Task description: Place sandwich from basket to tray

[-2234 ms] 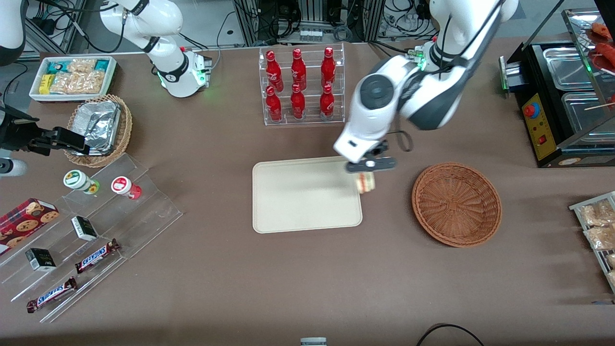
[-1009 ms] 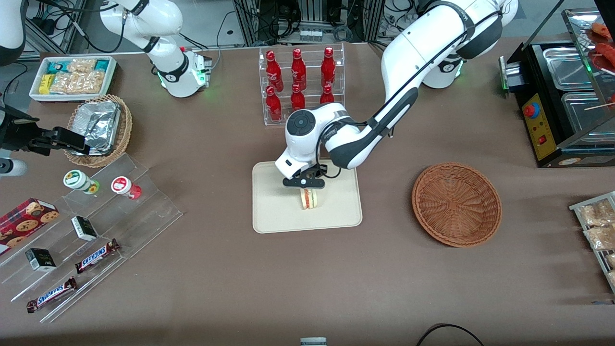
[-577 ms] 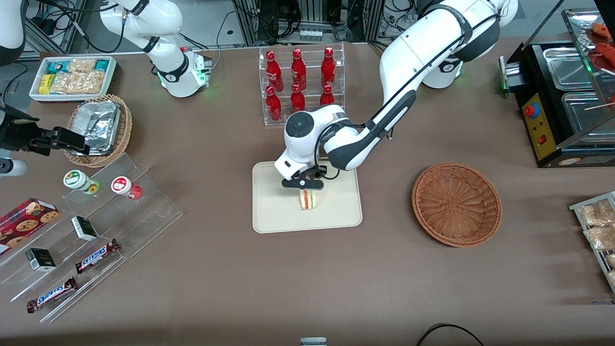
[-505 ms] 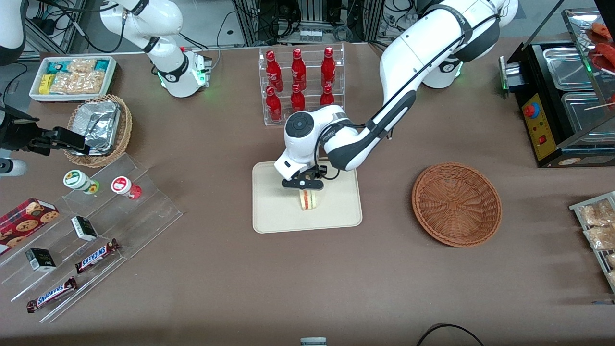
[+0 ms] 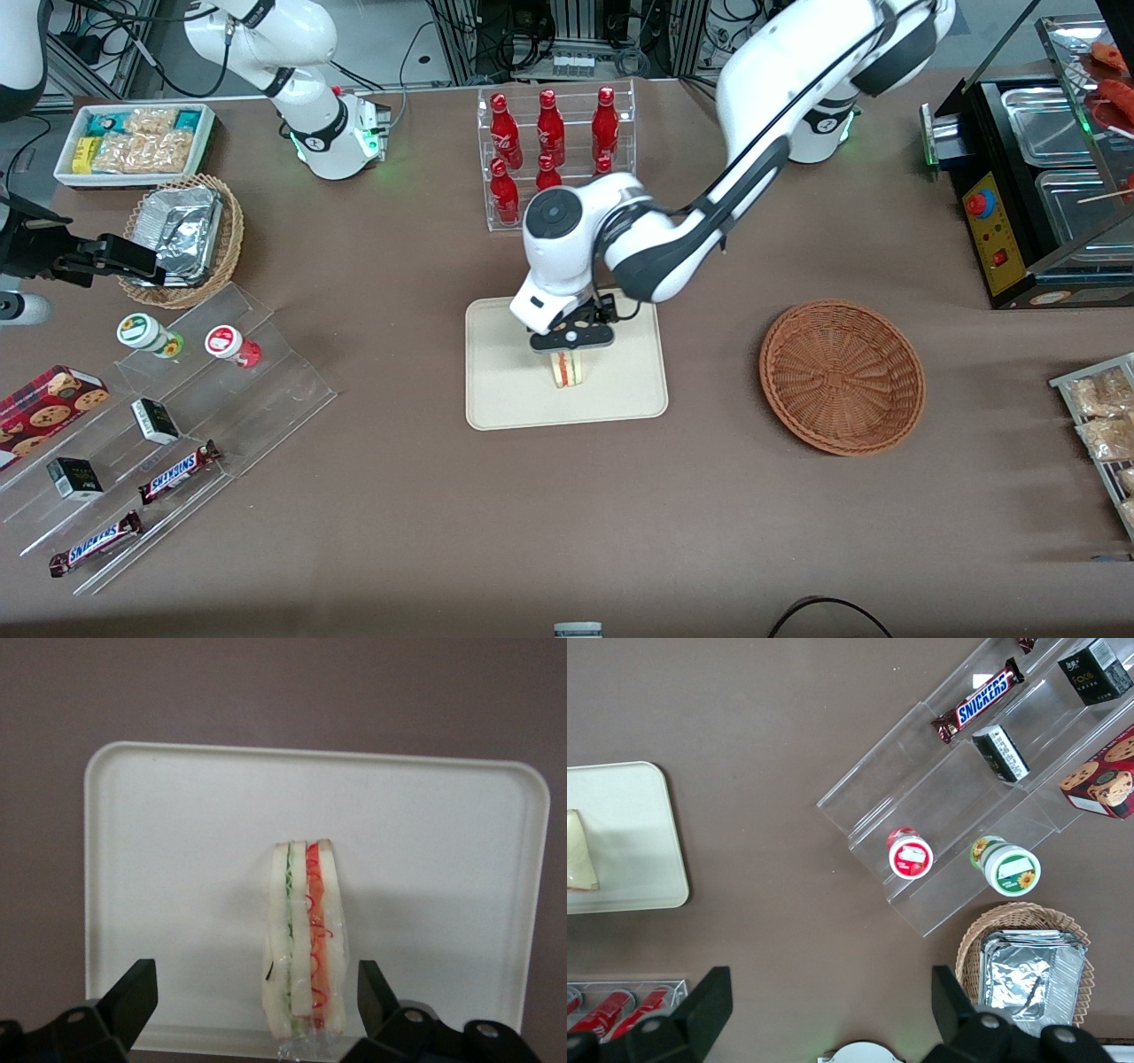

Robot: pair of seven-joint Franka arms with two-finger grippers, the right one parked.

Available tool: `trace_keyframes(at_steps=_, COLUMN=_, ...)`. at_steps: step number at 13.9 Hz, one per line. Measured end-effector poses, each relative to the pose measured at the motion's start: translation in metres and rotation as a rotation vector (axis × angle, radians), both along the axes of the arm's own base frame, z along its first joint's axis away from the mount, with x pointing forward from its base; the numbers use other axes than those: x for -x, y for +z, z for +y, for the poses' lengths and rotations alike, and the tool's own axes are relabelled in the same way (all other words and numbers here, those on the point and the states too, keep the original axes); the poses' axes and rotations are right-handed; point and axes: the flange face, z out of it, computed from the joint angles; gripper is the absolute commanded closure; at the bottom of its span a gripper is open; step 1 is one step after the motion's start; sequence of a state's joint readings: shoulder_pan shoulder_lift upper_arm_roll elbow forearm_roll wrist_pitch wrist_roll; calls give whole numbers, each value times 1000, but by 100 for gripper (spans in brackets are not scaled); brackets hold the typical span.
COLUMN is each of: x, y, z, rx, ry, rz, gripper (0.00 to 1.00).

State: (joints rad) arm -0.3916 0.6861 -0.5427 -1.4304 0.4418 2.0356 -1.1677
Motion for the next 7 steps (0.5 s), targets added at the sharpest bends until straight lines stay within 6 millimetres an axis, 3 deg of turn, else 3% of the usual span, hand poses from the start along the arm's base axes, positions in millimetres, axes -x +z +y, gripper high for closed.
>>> trace_keyframes(at_steps=3, x=-22, y=72, z=55, rx=-16, ry=91, rz=15, gripper=1)
trace_keyframes(at_steps=7, x=-31, y=137, z=138, rx=-24, ry=57, rz=93, gripper=1)
